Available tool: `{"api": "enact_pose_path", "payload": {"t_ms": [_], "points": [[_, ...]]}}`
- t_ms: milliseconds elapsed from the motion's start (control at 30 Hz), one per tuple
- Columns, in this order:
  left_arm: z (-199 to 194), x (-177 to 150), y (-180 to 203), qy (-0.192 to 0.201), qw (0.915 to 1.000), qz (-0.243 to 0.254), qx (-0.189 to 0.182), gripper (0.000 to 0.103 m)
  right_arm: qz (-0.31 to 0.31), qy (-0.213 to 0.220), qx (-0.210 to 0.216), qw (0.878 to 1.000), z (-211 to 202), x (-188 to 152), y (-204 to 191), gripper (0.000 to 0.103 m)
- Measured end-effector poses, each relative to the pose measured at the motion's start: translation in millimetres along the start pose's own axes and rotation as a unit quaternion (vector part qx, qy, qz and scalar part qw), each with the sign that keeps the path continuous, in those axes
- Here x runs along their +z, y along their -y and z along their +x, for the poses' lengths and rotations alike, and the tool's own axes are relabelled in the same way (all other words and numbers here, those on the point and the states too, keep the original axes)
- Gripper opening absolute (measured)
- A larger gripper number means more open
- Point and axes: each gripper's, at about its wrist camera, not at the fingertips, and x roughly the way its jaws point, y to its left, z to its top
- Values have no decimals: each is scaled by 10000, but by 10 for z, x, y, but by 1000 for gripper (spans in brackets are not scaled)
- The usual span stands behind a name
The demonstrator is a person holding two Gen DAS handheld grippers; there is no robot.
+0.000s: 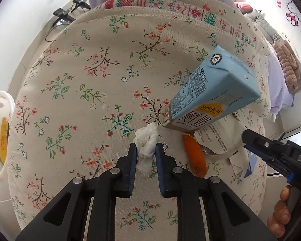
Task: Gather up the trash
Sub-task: 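Grasp the crumpled tissue with the left tool while the right tool grasps a crumpled wrapper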
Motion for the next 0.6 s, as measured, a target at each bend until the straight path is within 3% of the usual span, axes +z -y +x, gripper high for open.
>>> {"api": "enact_pose_path", "payload": {"t_ms": [167, 300, 600], "points": [[-106, 91, -135, 64, 9999, -48, -147, 19, 48, -45, 15, 10000, 99, 2, -47, 31], [-236, 109, -208, 103, 9996, -75, -251, 19, 61, -91, 74, 9999, 155, 1, -80, 10], [-627, 70, -425, 165, 9976, -386, -554, 19, 124, 290, 290, 9991, -182, -59, -235, 3]]}}
